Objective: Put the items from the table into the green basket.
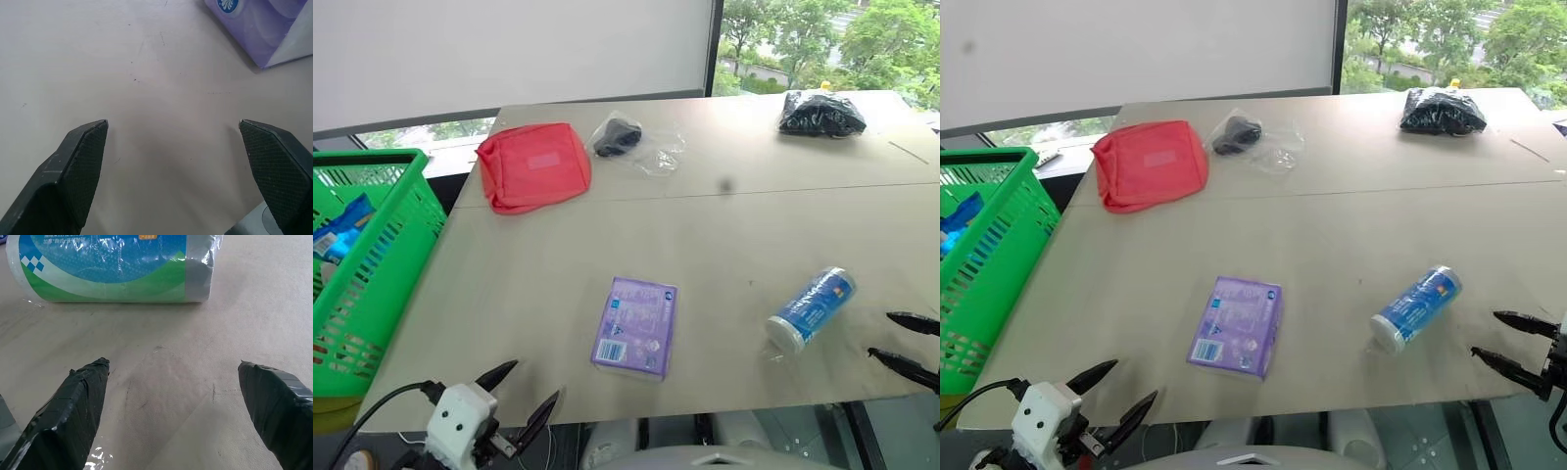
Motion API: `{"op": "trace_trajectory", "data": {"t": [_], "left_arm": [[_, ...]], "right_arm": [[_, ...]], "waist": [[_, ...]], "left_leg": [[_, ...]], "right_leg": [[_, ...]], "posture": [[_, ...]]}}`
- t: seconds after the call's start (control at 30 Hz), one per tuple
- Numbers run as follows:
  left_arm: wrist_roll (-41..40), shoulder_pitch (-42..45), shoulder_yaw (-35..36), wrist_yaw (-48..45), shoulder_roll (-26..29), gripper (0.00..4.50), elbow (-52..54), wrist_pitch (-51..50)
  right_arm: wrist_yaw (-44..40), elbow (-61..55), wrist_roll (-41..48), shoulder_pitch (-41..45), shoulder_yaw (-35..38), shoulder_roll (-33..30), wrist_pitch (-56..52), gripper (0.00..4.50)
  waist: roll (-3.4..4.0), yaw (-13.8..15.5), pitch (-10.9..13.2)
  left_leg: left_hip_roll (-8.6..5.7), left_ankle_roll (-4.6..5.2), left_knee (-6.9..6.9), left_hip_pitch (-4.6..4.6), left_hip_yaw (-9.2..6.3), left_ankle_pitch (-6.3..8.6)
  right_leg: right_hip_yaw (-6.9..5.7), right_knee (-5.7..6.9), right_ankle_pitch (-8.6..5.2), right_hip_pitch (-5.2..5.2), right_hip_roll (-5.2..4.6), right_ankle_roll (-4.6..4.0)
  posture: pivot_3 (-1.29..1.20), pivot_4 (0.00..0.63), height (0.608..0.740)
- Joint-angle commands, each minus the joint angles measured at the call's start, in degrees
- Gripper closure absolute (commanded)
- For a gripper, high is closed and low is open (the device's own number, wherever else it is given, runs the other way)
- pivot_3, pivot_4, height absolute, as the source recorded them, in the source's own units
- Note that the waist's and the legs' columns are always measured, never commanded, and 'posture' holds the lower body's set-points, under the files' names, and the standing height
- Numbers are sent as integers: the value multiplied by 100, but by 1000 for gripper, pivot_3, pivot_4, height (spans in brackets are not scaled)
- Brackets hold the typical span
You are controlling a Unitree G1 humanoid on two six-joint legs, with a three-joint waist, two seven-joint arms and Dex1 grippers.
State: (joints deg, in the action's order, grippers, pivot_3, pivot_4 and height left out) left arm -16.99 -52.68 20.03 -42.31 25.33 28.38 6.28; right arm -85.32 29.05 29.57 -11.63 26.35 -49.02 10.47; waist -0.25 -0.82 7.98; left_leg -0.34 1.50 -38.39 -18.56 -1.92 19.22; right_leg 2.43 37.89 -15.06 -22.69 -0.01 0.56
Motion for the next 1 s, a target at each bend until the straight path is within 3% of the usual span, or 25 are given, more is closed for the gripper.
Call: {"op": "trace_trajectory", "data": {"t": [0.03, 0.5, 0.6, 0.8, 1.0], "left_arm": [[-114, 148, 121, -131, 158, 74, -59, 25], [-469, 473, 222, -467, 377, 74, -252, -74], [-888, 463, 419, -513, 458, 74, 66, -322], [-2986, 261, 1241, -54, 1000, 74, 1414, -2028], [-2597, 1535, -70, 1295, 1167, 74, 1637, -3431]], "right_arm": [[-129, -246, 124, -85, 239, -118, 29, 0], [-197, 192, 90, 129, 214, -85, 228, 0], [-101, 165, 265, 213, 405, -150, 58, 0], [-225, -2020, 1377, -300, 878, -880, -2088, 0], [-18, -4156, 1797, -330, 369, -705, -2637, 0]], "waist": [[2, -1, -1], [15, -34, -95], [16, -36, -141], [63, -41, -201], [47, -92, -295]], "left_leg": [[0, 0, 0, 0, 0, 0], [0, 0, -2, 4, 6, 0], [-1, 0, -3, 5, 7, 0], [-1, 0, -11, 3, 12, 0], [11, -2, -11, 8, -2, -1]], "right_leg": [[0, 0, 0, 0, 0, 0], [2, 4, 7, 1, 1, -9], [2, 6, 5, 1, 2, -5], [9, 10, 6, 1, -5, 8], [0, 10, 5, 9, 27, 13]], "posture": [[-29, 95, 740], [-33, 69, 740], [-33, 56, 740], [-65, 54, 740], [-108, 37, 740]]}}
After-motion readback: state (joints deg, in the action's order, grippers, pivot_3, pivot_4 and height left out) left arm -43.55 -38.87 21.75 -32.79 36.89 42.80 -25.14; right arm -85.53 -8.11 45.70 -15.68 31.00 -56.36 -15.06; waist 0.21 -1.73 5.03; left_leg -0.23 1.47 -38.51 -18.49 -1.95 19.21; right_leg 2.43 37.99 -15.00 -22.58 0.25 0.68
